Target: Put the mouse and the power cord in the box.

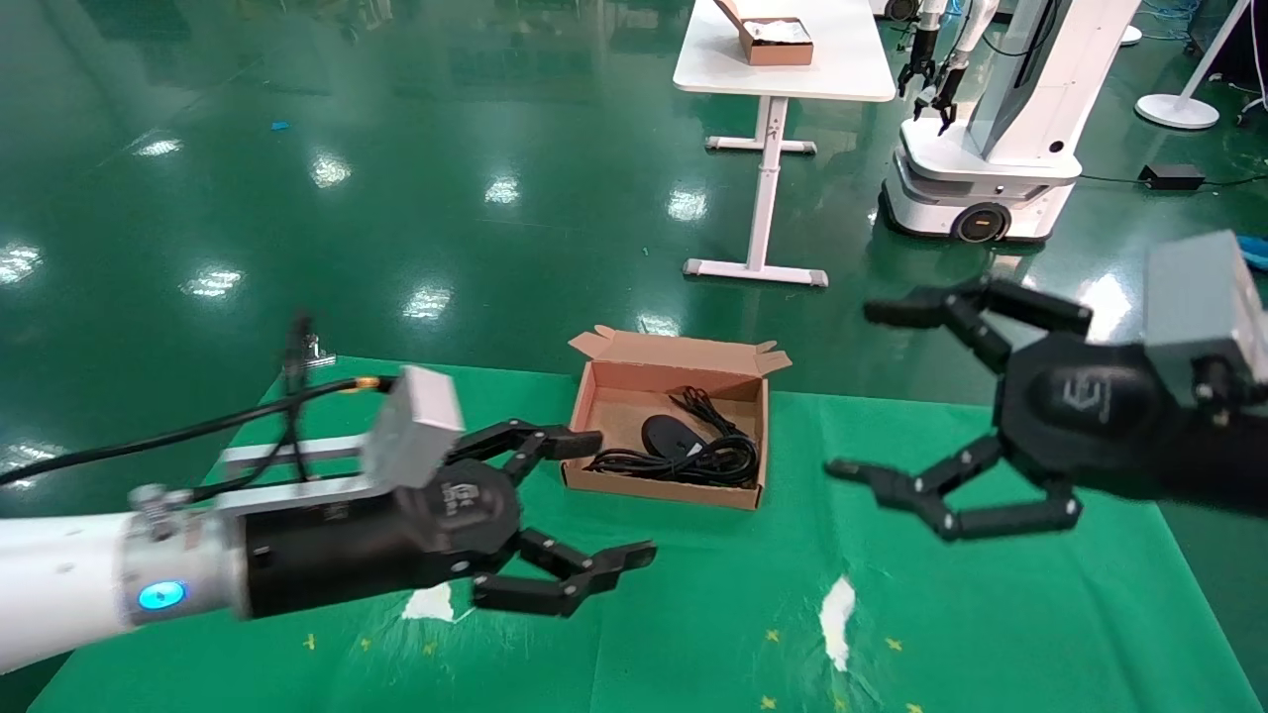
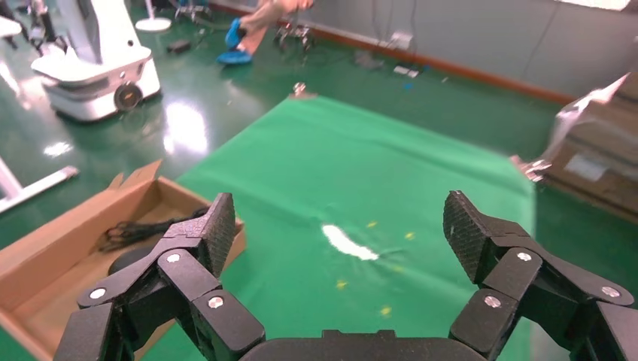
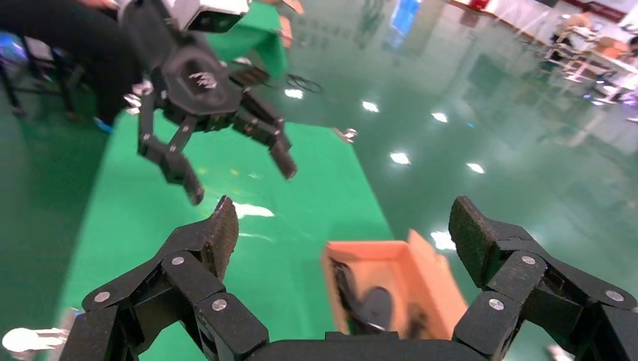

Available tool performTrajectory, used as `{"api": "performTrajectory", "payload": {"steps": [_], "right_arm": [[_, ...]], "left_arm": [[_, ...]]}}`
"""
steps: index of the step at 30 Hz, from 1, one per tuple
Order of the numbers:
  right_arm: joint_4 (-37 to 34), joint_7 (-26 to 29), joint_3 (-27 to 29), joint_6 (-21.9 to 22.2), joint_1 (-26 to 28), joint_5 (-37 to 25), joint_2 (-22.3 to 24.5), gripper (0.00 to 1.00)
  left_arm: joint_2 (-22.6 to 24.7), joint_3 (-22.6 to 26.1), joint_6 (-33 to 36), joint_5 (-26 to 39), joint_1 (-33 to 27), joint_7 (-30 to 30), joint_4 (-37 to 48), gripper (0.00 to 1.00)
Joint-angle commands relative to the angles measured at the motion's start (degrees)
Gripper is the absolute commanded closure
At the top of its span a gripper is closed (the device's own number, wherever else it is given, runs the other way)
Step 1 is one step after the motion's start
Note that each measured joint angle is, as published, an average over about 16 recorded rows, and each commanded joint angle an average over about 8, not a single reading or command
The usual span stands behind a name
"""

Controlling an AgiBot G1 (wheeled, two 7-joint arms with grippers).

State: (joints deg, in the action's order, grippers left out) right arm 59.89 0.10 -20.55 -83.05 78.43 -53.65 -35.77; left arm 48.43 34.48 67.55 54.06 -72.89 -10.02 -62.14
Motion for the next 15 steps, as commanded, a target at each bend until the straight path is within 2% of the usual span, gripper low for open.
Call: {"api": "performTrajectory", "payload": {"steps": [1,15], "right_arm": [[1.25,0.97,0.41,-0.24,-1.54,1.08,0.07,0.00],[10.09,7.85,3.34,-1.95,-12.43,8.69,0.55,0.00]], "left_arm": [[-1.45,-2.00,1.97,-1.32,1.23,-0.08,-1.24,0.00],[-11.62,-16.00,15.73,-10.58,9.81,-0.64,-9.91,0.00]]}}
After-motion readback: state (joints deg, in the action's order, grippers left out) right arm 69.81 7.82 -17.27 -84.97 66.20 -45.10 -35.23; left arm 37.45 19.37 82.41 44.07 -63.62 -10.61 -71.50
